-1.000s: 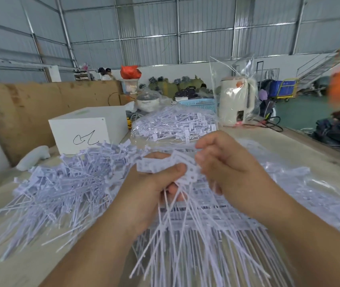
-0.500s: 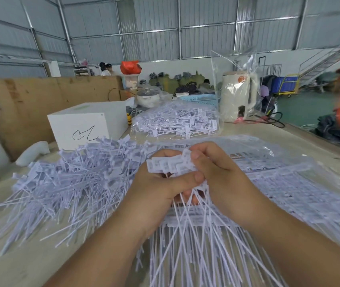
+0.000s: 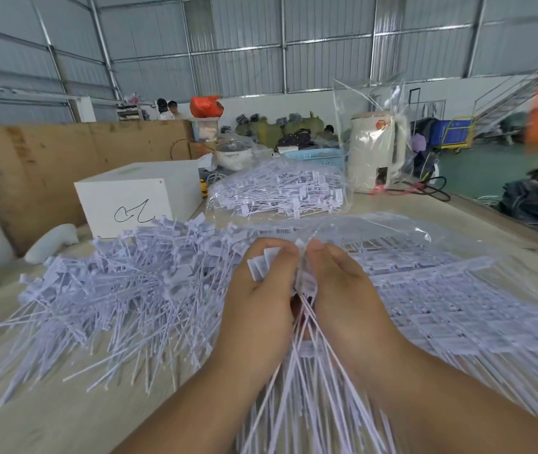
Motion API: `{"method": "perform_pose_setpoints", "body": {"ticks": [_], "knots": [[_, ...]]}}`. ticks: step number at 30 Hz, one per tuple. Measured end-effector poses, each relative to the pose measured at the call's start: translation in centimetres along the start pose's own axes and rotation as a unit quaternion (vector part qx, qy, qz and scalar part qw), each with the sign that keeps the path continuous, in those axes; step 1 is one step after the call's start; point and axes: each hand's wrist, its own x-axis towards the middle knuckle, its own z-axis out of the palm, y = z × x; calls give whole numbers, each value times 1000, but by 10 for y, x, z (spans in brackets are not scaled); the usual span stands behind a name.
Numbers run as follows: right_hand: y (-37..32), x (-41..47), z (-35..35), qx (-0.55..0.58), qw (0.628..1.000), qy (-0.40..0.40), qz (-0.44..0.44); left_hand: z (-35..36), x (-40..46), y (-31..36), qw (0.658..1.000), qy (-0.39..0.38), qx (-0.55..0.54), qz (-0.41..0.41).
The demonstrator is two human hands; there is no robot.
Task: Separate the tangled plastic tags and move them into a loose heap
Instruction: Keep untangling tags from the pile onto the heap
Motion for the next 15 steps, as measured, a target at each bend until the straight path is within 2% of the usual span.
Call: {"method": "perform_pose_setpoints", "body": {"ticks": [5, 10, 12, 15], "knots": [[4, -6, 6, 28, 999, -18, 36, 0, 3, -5, 999, 46, 9, -26], [0, -10, 11, 75, 992, -45, 87, 3, 1, 1, 999, 24, -26, -28], [-3, -14, 13, 91, 990, -62, 87, 2, -2, 2, 999, 12, -36, -28], [-8, -15, 13, 90, 992, -47, 77, 1, -3, 5, 997, -1, -47, -53]]}}
